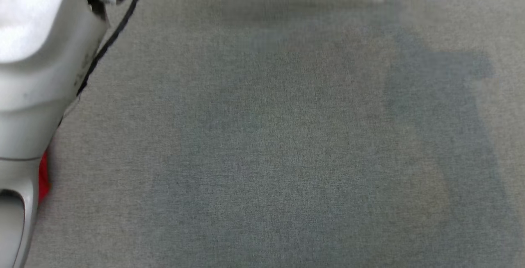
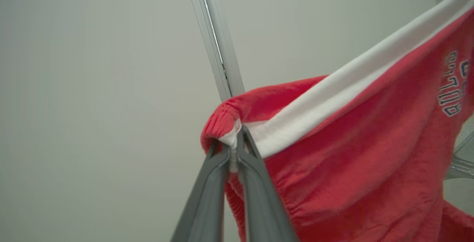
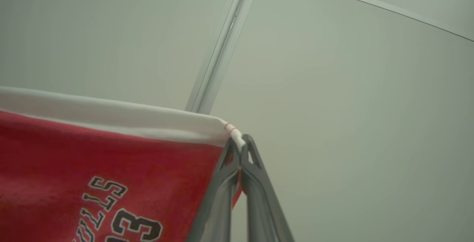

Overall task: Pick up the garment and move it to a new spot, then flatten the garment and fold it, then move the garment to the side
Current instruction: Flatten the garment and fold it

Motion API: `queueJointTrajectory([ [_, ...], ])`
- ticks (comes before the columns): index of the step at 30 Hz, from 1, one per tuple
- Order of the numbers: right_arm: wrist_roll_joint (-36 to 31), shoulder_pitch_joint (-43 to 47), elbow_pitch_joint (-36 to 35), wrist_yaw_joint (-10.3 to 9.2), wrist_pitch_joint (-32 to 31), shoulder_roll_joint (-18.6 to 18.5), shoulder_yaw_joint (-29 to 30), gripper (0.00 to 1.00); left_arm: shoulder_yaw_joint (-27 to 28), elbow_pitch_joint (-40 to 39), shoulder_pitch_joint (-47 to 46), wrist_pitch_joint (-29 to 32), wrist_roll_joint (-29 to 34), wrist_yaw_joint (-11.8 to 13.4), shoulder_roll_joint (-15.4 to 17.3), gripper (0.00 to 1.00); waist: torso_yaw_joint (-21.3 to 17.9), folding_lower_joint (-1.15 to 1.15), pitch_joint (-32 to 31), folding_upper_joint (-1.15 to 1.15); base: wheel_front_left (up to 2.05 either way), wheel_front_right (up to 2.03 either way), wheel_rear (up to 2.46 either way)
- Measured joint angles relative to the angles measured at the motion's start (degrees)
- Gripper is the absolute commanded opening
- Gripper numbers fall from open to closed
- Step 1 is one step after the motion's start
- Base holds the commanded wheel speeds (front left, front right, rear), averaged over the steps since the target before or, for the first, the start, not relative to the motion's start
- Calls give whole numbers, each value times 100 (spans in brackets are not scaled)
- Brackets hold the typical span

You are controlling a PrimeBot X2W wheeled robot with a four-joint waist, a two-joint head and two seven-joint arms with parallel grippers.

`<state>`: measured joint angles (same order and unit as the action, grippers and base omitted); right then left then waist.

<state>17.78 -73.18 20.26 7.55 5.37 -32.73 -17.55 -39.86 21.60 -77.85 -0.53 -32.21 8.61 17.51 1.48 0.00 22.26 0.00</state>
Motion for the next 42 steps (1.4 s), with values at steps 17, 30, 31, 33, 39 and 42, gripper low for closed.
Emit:
queueJointTrajectory([
  [17, 570, 560, 2125, 0, 953, 553, -1501, 0, -750, 2273, 425, -1439, 991, -514, -544, 0, 40, 0, 867, 0, 0, 0, 0],
  [30, 1131, 2345, 2163, 0, 961, -177, -2737, 0, -1012, 2071, 2647, -1446, 1408, -964, -567, 0, 159, 0, -133, 0, 0, 0, 0],
  [31, 1223, 2418, 2171, 0, 971, -234, -2893, 0, -1034, 2072, 2731, -1446, 1458, -965, -571, 0, 166, 0, -218, 0, 0, 0, 0],
  [33, 1399, 2529, 2205, 1, 976, -352, -3208, 0, -1046, 2060, 2902, -1447, 1512, -965, -577, 0, 171, 0, -383, 0, 0, 0, 0],
  [39, 1997, 2660, 2193, 1, 872, -654, -4079, 0, -1077, 2063, 3396, -1456, 1567, -1060, -597, 0, 152, 0, -810, 0, 0, 0, 0],
  [42, 2357, 2757, 2150, 1, 793, -769, -4411, 0, -1036, 1989, 3631, -1457, 1555, -1112, -601, 0, 142, 0, -1015, 0, 0, 0, 0],
])
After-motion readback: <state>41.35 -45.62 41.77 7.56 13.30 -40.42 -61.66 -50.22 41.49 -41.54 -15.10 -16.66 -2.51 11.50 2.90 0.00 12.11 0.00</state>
